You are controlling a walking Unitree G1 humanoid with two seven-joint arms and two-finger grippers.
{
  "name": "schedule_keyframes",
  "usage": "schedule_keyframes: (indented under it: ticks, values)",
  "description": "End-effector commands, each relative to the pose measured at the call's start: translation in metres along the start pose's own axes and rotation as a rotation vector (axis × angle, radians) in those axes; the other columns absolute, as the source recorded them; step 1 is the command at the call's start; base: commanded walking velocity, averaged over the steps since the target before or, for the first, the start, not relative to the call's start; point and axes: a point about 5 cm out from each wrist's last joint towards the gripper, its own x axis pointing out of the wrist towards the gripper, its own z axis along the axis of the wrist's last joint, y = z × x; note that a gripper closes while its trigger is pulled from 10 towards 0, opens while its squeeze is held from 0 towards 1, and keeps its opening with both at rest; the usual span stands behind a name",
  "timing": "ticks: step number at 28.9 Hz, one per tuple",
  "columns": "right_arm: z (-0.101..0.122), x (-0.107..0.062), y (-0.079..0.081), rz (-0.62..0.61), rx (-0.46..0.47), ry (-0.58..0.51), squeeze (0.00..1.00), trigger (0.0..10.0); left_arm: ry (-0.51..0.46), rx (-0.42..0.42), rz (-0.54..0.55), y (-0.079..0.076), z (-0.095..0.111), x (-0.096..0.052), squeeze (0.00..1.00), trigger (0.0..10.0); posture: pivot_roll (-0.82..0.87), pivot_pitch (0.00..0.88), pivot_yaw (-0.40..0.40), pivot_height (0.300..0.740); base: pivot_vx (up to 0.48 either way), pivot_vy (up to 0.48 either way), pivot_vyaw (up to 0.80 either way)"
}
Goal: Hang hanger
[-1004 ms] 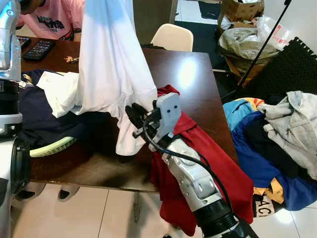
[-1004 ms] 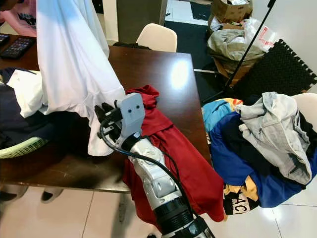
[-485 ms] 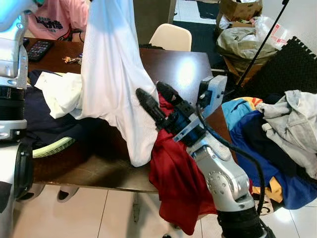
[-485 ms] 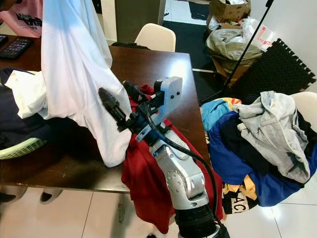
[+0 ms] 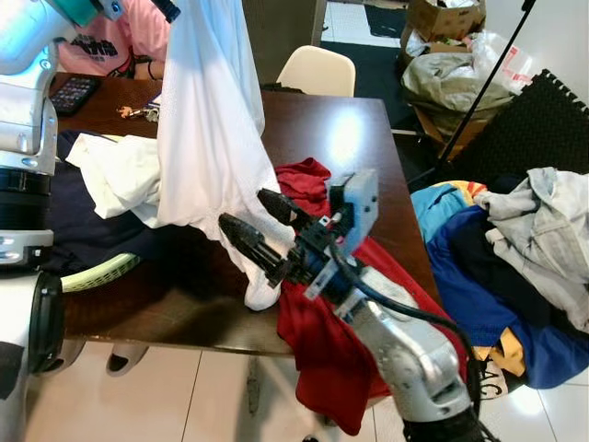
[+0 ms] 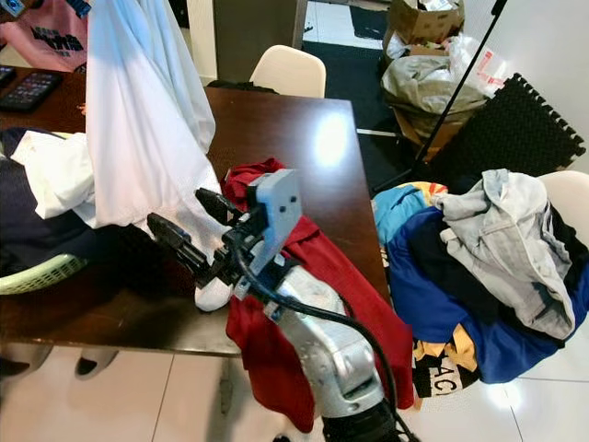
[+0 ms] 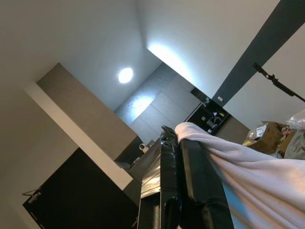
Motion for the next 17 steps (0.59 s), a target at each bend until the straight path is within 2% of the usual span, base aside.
schedule_keyframes:
  ticks: [1,4,5,12,13,17]
  values:
    - [-0.004,0.005,-0.003,-0.097,-0.038,-0.014,0.00,10.0,-0.021,0.008,0.009,0.003,0.003,0.000,0.00,10.0,0.05,0.146,0.015,0.740,0.000,0.000,0.00]
    - [-0.004,0.005,-0.003,-0.097,-0.038,-0.014,0.00,10.0,-0.021,0.008,0.009,0.003,0.003,0.000,0.00,10.0,0.05,0.146,0.015,0.740,0.000,0.000,0.00]
    - [-0.005,0.006,-0.003,-0.121,-0.041,-0.018,1.00,10.0,-0.022,0.007,0.008,0.003,0.003,0.000,0.00,10.0,0.05,0.143,0.016,0.740,0.000,0.000,0.00]
    - [-0.009,0.006,0.002,-0.136,-0.056,-0.001,1.00,10.0,-0.013,0.009,0.003,0.004,0.000,-0.002,0.00,10.0,0.05,0.135,0.023,0.740,0.000,0.000,0.00]
    - [-0.009,0.005,0.004,-0.130,-0.052,0.004,0.00,10.0,-0.010,0.011,0.001,0.004,0.000,-0.003,0.00,10.0,0.05,0.133,0.025,0.740,0.000,0.000,0.00]
    - [-0.011,0.005,0.009,-0.110,-0.020,0.004,0.00,10.0,0.003,0.022,-0.005,0.006,-0.003,-0.005,0.00,10.0,0.06,0.133,0.025,0.740,0.000,0.000,0.00]
